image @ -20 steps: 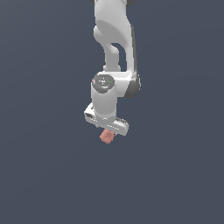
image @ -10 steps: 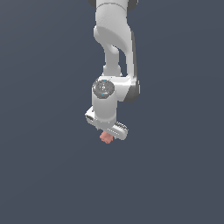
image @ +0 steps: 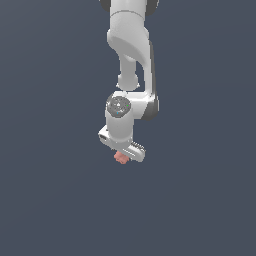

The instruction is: Pick up the object and move it to a goal position.

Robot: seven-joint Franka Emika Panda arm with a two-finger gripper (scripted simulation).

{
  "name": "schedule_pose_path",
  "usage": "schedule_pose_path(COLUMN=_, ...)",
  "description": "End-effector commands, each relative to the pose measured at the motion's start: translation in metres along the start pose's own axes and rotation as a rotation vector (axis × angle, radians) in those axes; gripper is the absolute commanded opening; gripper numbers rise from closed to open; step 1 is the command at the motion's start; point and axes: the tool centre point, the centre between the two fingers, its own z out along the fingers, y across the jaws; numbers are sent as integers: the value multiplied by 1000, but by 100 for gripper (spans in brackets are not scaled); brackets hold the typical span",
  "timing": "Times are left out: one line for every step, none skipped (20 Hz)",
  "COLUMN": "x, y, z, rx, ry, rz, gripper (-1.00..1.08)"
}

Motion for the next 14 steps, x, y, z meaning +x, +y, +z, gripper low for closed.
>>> schedule_pose_path(x=-1, y=0, z=14, rx=-1, ry=-1, rz=1, gripper=100)
schedule_pose_path(x=-1, y=1, z=19, rx=-1, ry=-1, rz=2, gripper=100)
schedule_pose_path(x=-1, y=0, z=24, rx=-1, ry=-1, rz=2, gripper=100)
schedule_pose_path(x=-1, y=1, z=27, rx=-1, ry=-1, rz=3, gripper=100)
schedule_pose_path(x=-1, y=0, z=30, rx=-1, ry=-1, rz=3, gripper=100)
schedule_pose_path(x=-1, y=0, z=32, rx=-1, ry=-1, rz=3, gripper=100)
schedule_pose_path(x=-1, y=0, z=33, rx=-1, ry=-1, rz=3, gripper=100)
schedule_pose_path(x=0, y=0, z=33, rx=-1, ry=-1, rz=3, gripper=100)
schedule_pose_path(x=0, y=0, z=33, rx=-1, ry=-1, rz=3, gripper=100)
schedule_pose_path(x=0, y=0, z=33, rx=-1, ry=-1, rz=3, gripper=-100)
schedule_pose_path(x=0, y=0, z=33, rx=-1, ry=-1, rz=3, gripper=-100)
schedule_pose_path(x=0, y=0, z=33, rx=-1, ry=-1, rz=3, gripper=-100)
schedule_pose_path(x=0, y=0, z=33, rx=-1, ry=-1, rz=3, gripper=-100)
schedule_pose_path(x=0, y=0, z=33, rx=-1, ry=-1, rz=3, gripper=-100)
